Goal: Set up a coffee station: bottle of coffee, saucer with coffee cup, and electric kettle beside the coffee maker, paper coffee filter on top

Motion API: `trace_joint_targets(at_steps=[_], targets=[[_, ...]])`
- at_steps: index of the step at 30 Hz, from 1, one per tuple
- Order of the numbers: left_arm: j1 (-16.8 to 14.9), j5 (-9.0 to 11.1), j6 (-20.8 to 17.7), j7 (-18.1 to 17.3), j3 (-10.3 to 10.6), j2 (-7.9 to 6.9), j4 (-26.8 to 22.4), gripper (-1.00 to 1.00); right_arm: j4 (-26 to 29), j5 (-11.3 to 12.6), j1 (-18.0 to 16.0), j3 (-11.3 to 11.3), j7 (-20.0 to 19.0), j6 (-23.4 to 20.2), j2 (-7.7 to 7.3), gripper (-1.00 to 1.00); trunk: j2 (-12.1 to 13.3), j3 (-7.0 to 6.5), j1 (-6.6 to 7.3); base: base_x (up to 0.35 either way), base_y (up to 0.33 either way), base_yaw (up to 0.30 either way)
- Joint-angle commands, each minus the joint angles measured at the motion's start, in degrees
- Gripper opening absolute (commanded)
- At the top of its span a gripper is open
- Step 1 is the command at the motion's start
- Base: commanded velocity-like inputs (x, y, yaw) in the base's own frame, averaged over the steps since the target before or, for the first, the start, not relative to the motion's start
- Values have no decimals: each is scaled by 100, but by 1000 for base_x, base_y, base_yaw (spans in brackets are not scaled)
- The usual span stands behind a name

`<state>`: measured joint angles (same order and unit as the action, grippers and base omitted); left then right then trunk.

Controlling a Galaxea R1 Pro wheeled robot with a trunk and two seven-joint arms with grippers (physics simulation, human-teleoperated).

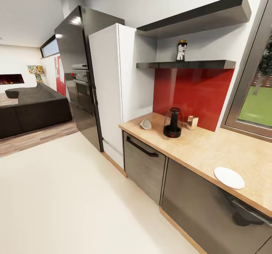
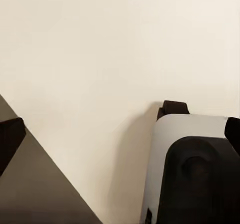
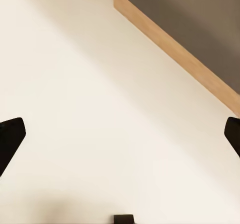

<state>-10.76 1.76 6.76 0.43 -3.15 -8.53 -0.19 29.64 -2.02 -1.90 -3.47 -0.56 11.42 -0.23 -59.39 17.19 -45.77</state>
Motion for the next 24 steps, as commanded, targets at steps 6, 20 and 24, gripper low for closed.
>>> trace_joint_targets(at_steps=[6, 20, 24], targets=[[30, 17, -482, 9, -20, 0, 29, 100, 5, -4, -4, -21, -6, 18, 83, 100, 238, -102, 132, 0, 0, 0], [83, 7, -553, 10, -9, 32, 3, 100, 890, -9, -42, 141, 16, 18, 276, 100, 799, -365, 440, 0, 0, -25], [83, -2, -549, 5, -14, 29, -20, 100, 1435, -12, -125, 429, 21, 3, 465, 100, 960, -437, 528, 0, 0, 0]])
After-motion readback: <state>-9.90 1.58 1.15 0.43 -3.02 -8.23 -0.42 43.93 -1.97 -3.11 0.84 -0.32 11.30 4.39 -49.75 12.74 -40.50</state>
